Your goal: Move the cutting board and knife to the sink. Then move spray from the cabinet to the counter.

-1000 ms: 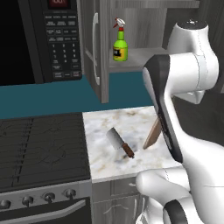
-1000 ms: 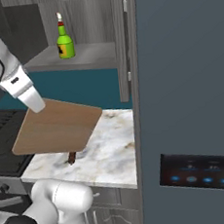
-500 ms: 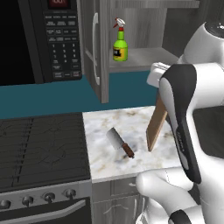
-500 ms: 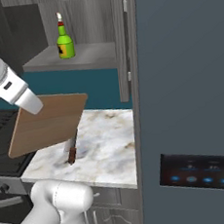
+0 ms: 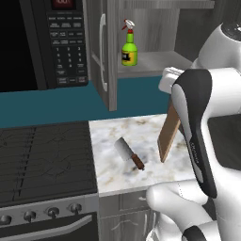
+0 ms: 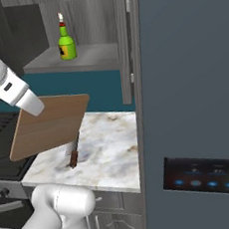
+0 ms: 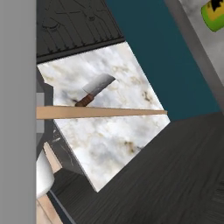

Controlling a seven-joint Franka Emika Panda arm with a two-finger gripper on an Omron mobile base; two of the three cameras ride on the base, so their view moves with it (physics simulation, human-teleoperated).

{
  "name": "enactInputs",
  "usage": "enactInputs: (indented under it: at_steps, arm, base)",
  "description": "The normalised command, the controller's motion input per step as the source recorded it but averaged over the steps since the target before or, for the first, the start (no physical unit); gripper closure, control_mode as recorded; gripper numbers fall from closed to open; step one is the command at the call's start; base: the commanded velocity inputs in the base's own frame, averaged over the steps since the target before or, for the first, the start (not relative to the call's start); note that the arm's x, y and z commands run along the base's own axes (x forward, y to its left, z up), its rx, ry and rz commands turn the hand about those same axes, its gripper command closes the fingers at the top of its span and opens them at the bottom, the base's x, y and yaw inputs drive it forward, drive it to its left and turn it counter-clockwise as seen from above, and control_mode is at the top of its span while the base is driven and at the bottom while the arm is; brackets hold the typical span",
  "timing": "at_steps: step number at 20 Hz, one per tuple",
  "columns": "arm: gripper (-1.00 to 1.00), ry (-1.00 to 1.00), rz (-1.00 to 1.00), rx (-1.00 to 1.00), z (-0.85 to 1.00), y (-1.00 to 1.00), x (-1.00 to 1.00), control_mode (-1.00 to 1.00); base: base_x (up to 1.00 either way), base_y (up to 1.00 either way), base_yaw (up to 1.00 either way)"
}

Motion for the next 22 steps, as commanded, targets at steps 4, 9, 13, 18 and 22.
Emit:
enactInputs:
  at_steps: [4,9,13,18,22]
  arm:
    - [1.00,0.00,0.00,0.00,0.00,0.00,0.00,-1.00]
    - [1.00,0.00,0.00,0.00,0.00,0.00,0.00,-1.00]
    - [1.00,0.00,0.00,0.00,0.00,0.00,-0.16,-1.00]
    - [1.00,0.00,0.00,0.00,0.00,0.00,-0.08,1.00]
    - [1.00,0.00,0.00,0.00,0.00,0.00,0.00,1.00]
  base:
    - [0.00,0.00,0.00]
    - [0.00,0.00,0.00]
    - [0.00,0.00,0.00]
    - [-0.40,0.00,-0.01]
    - [-0.58,0.05,0.00]
